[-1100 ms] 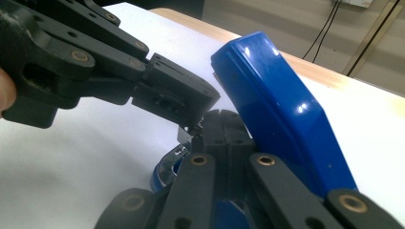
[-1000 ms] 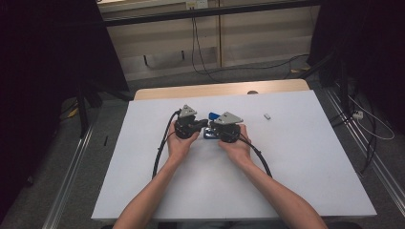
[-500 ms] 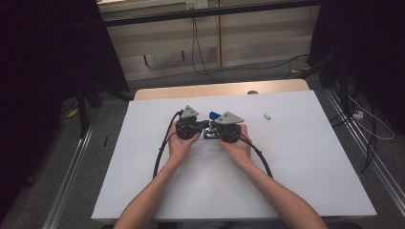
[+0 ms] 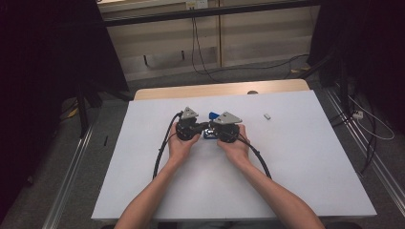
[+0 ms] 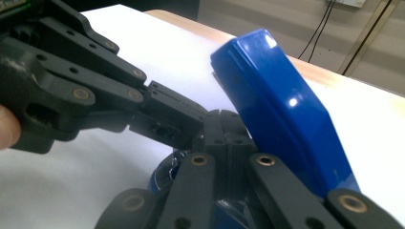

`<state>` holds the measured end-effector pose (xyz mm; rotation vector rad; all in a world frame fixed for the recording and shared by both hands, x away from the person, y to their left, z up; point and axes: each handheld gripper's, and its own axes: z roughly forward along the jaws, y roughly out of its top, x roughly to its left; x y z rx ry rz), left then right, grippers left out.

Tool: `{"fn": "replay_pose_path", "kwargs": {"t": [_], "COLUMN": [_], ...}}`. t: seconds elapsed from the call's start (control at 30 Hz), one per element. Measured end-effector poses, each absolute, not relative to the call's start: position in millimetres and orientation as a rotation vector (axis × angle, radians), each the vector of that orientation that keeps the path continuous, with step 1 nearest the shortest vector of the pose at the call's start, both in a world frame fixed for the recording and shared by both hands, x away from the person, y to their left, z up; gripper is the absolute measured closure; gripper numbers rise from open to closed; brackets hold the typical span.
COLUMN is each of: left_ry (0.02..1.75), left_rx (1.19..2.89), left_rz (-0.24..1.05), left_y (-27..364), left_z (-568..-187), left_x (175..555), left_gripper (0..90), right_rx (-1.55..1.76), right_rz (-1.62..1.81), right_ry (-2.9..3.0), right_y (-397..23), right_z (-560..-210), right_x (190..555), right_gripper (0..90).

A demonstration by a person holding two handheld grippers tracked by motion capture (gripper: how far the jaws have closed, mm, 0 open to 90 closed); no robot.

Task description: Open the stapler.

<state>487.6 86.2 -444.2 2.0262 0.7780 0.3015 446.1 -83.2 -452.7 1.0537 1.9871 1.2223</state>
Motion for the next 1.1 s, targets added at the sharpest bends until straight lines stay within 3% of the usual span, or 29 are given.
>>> {"fn": "replay_pose_path", "kwargs": {"t": [1.1], "left_ry": [0.761], "left_rx": [2.015], "left_rz": [0.321], "left_y": [87.0], "left_z": [-447.6], "left_x": [485.8], "left_gripper": [90.0], "right_rx": [1.061], "right_rz": [1.216], "right_ry": [1.964], "right_y": [-88.8], "right_z": [-441.0], "right_x": [444.4], "right_gripper": [90.0]}}
